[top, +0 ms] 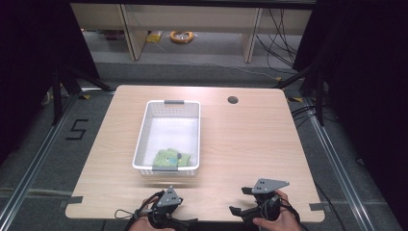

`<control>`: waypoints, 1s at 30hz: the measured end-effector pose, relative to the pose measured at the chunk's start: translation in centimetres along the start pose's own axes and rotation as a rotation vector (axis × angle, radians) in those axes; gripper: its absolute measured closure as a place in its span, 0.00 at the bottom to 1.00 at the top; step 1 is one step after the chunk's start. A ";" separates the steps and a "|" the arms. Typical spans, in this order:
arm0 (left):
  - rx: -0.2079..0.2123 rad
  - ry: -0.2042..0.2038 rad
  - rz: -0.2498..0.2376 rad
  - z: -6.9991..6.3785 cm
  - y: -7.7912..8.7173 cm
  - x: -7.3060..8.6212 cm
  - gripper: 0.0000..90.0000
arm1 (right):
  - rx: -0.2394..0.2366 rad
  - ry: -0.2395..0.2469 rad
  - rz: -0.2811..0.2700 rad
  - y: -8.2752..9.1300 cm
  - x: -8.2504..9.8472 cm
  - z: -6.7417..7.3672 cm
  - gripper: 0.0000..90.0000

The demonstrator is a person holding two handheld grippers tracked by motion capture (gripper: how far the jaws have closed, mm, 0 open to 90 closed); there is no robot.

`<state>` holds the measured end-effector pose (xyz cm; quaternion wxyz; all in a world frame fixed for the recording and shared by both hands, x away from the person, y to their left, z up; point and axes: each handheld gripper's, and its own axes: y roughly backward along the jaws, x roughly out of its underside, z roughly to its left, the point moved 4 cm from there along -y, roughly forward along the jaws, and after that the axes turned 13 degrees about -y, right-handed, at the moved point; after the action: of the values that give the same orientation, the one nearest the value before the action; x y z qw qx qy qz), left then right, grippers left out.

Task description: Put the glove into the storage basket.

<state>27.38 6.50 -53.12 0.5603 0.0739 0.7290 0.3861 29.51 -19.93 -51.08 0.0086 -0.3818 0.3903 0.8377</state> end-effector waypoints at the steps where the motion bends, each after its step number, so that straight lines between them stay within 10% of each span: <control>1: 0.004 -0.006 -0.012 -0.1 0.0 -0.1 0.17 | 0.011 0.039 -0.012 0.0 0.0 -0.3 0.19; 30: -0.009 0.001 0.015 -0.8 -0.4 0.9 0.17 | 0.066 0.066 0.006 -0.3 1.3 -0.5 0.19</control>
<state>26.47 6.30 -54.00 0.5575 0.0768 0.7269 0.3935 28.96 -20.47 -52.31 0.0058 -0.4078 0.4187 0.8114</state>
